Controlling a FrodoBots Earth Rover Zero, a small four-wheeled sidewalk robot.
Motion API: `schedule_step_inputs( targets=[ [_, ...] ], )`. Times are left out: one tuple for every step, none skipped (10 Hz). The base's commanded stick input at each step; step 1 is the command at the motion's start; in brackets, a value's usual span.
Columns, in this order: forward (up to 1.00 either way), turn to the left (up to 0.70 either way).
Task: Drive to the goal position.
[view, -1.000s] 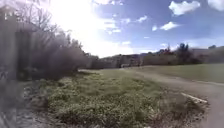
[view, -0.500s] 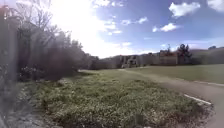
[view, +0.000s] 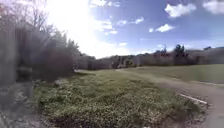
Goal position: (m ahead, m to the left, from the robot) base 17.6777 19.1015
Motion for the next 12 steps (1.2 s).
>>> schedule_step_inputs(
  targets=[
    [0.00,-0.70],
    [0.00,-0.70],
    [0.00,-0.70],
    [0.00,-0.70],
    [0.00,-0.70],
    [0.00,-0.70],
    [0.00,-0.70],
    [0.00,-0.70],
    [0.00,-0.70],
    [0.00,-0.70],
    [0.00,-0.70],
    [0.00,-0.70]
  ],
)
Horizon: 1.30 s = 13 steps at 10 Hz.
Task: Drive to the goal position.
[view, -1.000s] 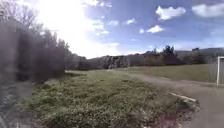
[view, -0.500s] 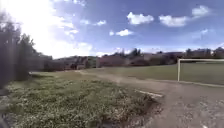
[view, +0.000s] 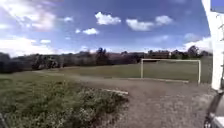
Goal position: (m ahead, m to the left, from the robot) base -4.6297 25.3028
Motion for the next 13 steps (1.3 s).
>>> schedule_step_inputs(
  targets=[
    [0.00,0.00],
    [0.00,0.00],
    [0.00,0.00],
    [0.00,0.00],
    [0.00,0.00],
    [0.00,0.00],
    [0.00,0.00],
    [0.00,0.00],
    [0.00,0.00],
    [0.35,0.00],
    [0.70,0.01],
    [0.70,0.01],
    [0.70,0.01]
  ],
)
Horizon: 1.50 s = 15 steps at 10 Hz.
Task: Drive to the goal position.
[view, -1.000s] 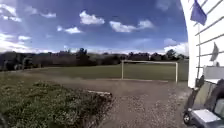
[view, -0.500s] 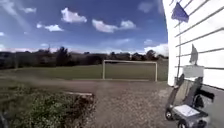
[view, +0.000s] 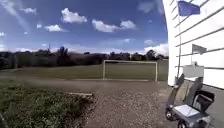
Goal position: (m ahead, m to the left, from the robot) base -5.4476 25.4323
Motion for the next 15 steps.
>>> schedule_step_inputs(
  targets=[
    [0.70,0.01],
    [0.70,0.01],
    [0.70,0.01],
    [0.70,0.01],
    [0.70,0.01],
    [0.70,0.01],
    [0.70,0.01],
    [0.70,0.01],
    [0.70,0.01],
    [0.70,0.01],
    [0.70,0.01],
    [0.70,0.01],
    [0.70,0.01],
    [0.70,0.01],
    [0.70,0.01]
  ],
)
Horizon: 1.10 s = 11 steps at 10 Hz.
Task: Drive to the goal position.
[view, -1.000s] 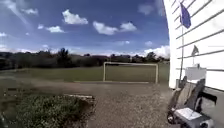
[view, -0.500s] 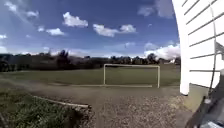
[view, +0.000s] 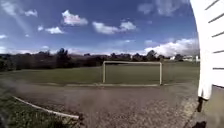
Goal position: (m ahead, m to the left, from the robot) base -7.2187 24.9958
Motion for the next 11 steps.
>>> schedule_step_inputs(
  targets=[
    [0.70,0.01],
    [0.70,0.01],
    [0.70,0.01],
    [0.70,0.01],
    [0.70,0.01],
    [0.70,0.01],
    [0.70,0.01],
    [0.70,0.01],
    [0.70,0.01],
    [0.70,0.01],
    [0.70,0.01]
  ],
)
